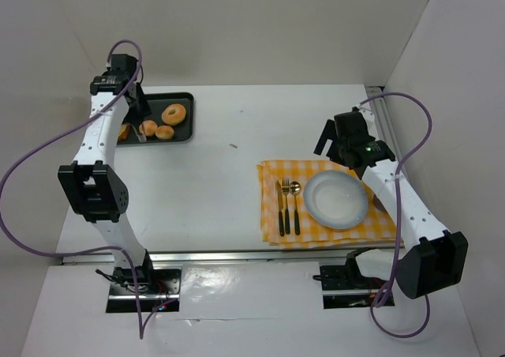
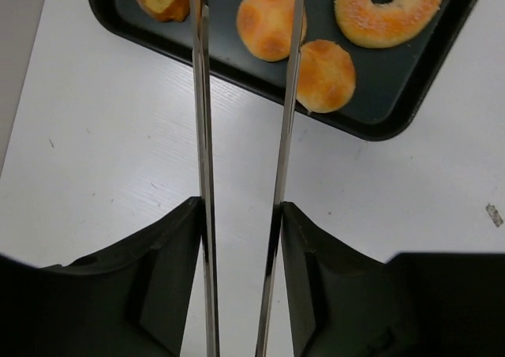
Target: Place the bread
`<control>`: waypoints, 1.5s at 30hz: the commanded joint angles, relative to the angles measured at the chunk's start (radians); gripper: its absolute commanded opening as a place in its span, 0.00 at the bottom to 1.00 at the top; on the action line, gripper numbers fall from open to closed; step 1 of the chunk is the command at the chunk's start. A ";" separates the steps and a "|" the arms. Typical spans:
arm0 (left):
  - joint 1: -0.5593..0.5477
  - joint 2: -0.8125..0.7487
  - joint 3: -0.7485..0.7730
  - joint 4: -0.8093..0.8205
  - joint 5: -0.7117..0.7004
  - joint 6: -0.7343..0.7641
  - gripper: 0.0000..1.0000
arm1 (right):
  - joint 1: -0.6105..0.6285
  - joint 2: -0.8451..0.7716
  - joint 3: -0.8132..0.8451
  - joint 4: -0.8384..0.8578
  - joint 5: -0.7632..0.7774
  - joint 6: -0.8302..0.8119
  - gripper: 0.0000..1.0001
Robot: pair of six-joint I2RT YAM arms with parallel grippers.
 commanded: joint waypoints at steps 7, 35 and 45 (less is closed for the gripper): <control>0.152 0.005 0.003 0.066 0.239 -0.044 0.60 | 0.000 0.021 0.001 0.064 0.008 -0.020 1.00; 0.176 0.133 -0.132 0.163 0.255 -0.081 0.64 | 0.000 0.040 0.011 0.073 -0.010 -0.020 1.00; 0.176 0.084 -0.123 0.153 0.319 -0.070 0.42 | 0.000 0.030 0.020 0.064 -0.010 -0.020 1.00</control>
